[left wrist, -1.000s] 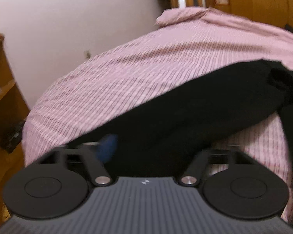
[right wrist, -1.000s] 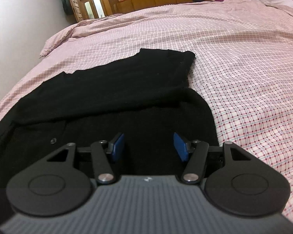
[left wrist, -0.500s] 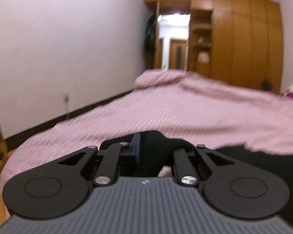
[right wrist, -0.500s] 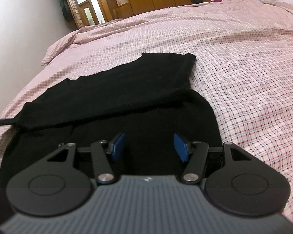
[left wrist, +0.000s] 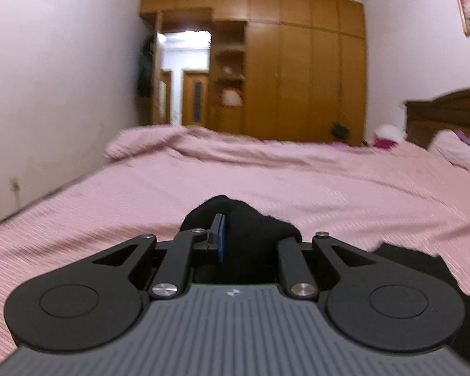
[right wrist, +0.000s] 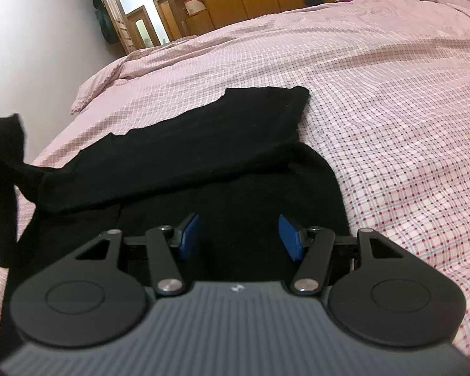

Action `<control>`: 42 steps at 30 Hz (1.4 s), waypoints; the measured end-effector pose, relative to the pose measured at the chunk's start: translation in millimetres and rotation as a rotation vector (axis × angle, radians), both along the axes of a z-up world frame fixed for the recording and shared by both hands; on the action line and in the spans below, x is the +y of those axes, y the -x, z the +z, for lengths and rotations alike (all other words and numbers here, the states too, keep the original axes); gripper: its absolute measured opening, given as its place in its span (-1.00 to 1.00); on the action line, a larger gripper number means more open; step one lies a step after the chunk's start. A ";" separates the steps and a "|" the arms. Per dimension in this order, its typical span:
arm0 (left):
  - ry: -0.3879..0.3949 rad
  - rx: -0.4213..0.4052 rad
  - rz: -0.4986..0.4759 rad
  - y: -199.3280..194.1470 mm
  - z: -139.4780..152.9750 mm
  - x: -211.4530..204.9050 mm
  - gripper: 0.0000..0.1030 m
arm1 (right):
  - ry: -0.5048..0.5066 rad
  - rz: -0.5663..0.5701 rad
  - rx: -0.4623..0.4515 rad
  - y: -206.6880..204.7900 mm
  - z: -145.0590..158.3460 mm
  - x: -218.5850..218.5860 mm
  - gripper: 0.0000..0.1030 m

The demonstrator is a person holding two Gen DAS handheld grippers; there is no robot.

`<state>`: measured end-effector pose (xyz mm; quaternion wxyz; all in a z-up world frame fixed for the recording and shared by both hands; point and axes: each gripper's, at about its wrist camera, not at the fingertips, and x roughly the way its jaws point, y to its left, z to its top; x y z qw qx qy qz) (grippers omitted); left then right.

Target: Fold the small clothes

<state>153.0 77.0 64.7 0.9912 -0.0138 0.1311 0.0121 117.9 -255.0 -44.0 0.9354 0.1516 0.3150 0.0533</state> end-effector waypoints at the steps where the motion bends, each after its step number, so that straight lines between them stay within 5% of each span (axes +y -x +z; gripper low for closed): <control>1: 0.001 0.020 -0.015 -4.0 -6.8 -10.7 -0.72 | -0.003 -0.001 0.000 0.3 -0.7 -1.2 0.14; 8: 0.030 0.214 -0.035 -40.3 -70.9 -45.5 -0.67 | -0.032 0.001 -0.006 0.9 -6.5 -7.2 0.12; 12: 0.064 0.347 -0.036 -55.8 -103.9 -45.9 -0.46 | -0.040 0.010 -0.015 0.4 -11.9 -9.3 0.11; 16: 0.062 0.362 -0.039 -61.2 -117.5 -41.2 -0.42 | -0.050 0.015 -0.024 0.9 -13.9 -11.2 0.11; 19: 0.060 0.381 -0.033 -63.2 -107.2 -39.1 -0.37 | -0.055 0.015 -0.027 1.3 -14.2 -11.8 0.11; 25: 0.050 0.368 -0.004 -23.3 -67.1 -30.3 0.47 | -0.054 0.014 -0.028 3.8 -10.1 -10.5 0.15; 33: 0.089 0.363 0.046 33.4 -39.7 11.0 0.52 | -0.037 0.086 -0.080 7.1 12.8 14.0 0.15; 42: 0.120 0.406 0.182 76.9 -43.5 72.0 0.53 | 0.010 0.271 -0.132 1.7 43.0 86.1 0.15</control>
